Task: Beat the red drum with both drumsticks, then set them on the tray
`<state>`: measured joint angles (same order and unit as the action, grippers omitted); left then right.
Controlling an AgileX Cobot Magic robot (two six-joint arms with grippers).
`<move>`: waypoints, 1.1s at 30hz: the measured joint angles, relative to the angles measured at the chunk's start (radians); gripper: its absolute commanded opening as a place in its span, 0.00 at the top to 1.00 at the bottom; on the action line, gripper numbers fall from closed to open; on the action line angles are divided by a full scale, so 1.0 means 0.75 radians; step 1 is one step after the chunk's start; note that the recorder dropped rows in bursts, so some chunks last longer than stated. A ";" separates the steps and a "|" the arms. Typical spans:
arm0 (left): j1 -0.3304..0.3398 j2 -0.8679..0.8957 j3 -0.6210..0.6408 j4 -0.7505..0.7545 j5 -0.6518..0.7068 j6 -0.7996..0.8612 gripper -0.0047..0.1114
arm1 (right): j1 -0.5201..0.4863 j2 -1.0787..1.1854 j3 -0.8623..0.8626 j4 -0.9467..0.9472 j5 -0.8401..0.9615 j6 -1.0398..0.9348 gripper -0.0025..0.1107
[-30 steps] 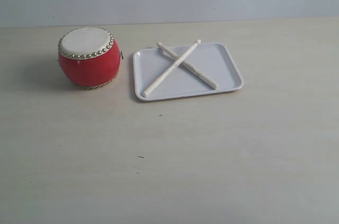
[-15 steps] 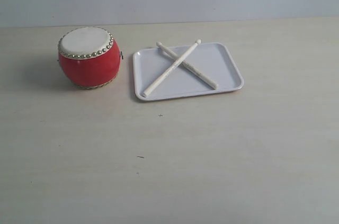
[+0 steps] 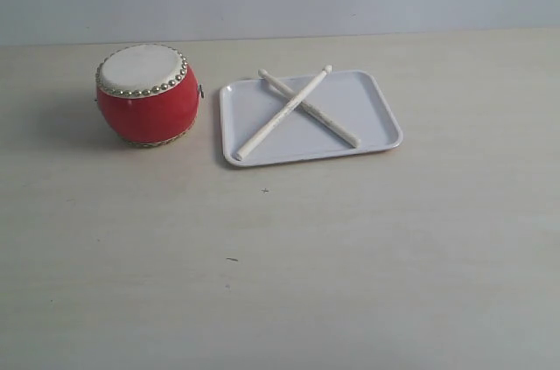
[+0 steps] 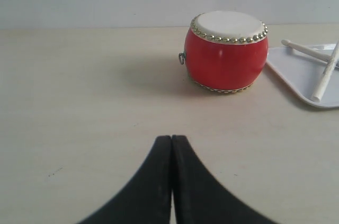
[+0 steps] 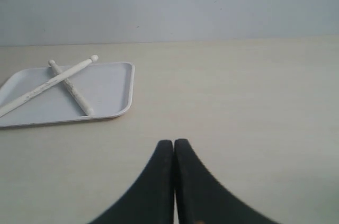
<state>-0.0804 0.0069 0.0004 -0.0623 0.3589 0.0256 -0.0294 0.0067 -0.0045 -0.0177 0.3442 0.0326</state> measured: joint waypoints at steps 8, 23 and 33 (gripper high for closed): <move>0.000 0.000 0.000 0.000 0.000 0.000 0.96 | 0.000 0.000 0.000 0.003 0.000 0.000 0.98; 0.000 0.000 0.000 0.000 0.000 0.000 0.96 | 0.039 0.000 0.000 0.005 0.000 0.000 0.98; 0.000 0.000 0.000 0.000 0.000 0.000 0.96 | 0.039 0.000 0.000 0.005 0.000 0.000 0.98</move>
<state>-0.0804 0.0069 0.0004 -0.0623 0.3589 0.0256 0.0000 0.0067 -0.0045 -0.0139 0.3442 0.0326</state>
